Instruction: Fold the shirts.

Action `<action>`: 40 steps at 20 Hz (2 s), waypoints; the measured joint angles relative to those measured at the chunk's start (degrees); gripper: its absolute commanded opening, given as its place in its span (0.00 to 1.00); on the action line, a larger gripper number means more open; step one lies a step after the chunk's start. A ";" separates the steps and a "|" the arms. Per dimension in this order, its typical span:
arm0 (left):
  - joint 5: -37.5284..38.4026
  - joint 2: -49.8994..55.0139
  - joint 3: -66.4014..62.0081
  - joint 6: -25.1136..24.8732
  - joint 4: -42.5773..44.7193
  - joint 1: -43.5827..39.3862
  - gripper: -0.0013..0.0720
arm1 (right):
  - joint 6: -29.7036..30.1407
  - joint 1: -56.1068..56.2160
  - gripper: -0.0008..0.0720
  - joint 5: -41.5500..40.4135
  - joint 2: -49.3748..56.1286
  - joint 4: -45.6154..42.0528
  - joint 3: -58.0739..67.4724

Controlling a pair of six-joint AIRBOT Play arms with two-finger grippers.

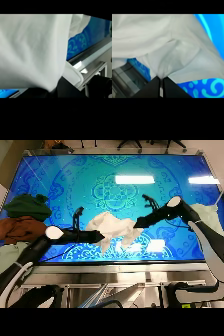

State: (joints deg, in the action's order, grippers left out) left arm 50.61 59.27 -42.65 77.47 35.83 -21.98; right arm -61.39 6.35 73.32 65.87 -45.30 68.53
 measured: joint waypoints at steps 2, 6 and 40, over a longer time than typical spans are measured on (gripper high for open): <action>4.59 -4.55 -6.40 0.00 0.39 3.58 0.03 | 0.11 0.00 0.05 0.57 -2.75 0.59 7.43; 12.85 -12.11 -24.55 1.11 0.44 12.17 0.03 | -0.57 0.00 0.05 1.16 -9.70 -1.86 25.79; 29.66 20.02 -16.37 -8.94 6.47 23.41 0.94 | -4.72 -0.20 0.05 -5.16 -9.99 -16.72 -10.21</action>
State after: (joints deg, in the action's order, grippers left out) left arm 80.27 79.29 -59.02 68.53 42.30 1.43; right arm -66.11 6.15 68.16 55.88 -62.02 58.33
